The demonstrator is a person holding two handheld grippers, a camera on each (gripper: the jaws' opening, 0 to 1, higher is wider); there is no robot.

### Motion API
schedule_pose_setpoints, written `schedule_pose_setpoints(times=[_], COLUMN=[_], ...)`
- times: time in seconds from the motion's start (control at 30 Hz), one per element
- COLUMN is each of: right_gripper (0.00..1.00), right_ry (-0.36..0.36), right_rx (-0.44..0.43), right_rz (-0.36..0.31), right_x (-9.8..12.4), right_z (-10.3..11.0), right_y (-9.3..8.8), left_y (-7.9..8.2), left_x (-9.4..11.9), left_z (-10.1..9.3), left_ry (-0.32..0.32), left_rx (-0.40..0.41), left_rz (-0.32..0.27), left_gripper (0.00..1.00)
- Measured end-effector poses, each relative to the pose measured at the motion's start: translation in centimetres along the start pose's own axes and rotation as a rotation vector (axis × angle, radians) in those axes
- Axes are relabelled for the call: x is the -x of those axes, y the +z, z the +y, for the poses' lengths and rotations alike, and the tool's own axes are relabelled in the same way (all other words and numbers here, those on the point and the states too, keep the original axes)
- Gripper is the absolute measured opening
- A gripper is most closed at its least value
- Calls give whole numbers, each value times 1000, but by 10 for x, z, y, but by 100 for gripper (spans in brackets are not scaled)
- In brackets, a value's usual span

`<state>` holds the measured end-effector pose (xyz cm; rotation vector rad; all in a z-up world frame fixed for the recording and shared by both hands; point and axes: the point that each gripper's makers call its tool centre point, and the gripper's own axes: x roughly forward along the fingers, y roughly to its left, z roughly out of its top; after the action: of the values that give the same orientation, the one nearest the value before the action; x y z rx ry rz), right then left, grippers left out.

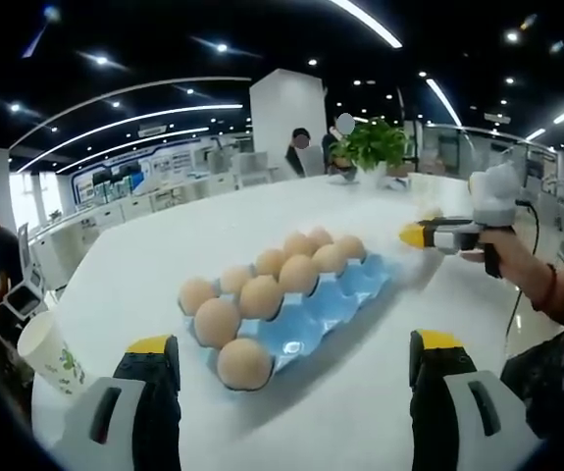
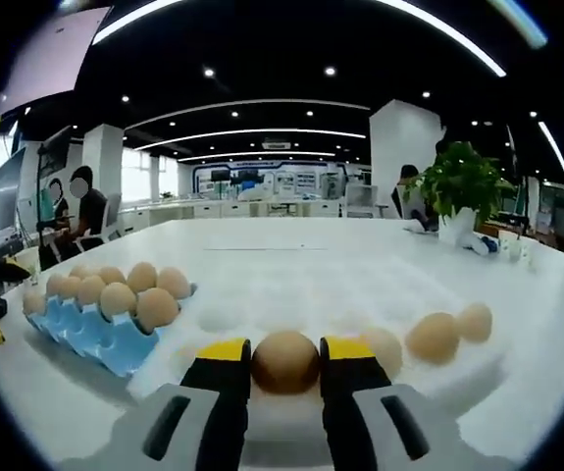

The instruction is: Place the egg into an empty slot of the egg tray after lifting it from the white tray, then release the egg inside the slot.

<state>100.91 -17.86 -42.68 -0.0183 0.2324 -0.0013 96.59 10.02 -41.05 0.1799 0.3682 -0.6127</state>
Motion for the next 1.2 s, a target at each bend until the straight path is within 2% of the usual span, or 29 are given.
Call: schedule_pose_setpoints(times=[0.33,0.5,0.7,1.07,1.2], right_gripper=[27,27,27,28,28], right_ry=[-1,18,45,94,114], right_rx=[-62,-83,-41,-67,-50], right_rz=[19,-14,-70,-93,-93], right_x=[1,3,8,10,12], right_z=[-3,-2,9,21,31], right_y=[1,9,29,37,39], left_y=[-1,3,2,0,0], left_x=[-3,-3,-2,1,2], left_z=[-5,-8,-7,-4,-4], left_ry=[-5,-6,1,10,13], left_rx=[0,9,2,12,8], left_rz=[1,-15,-9,-6,-5], left_gripper=[99,100,99,99,99])
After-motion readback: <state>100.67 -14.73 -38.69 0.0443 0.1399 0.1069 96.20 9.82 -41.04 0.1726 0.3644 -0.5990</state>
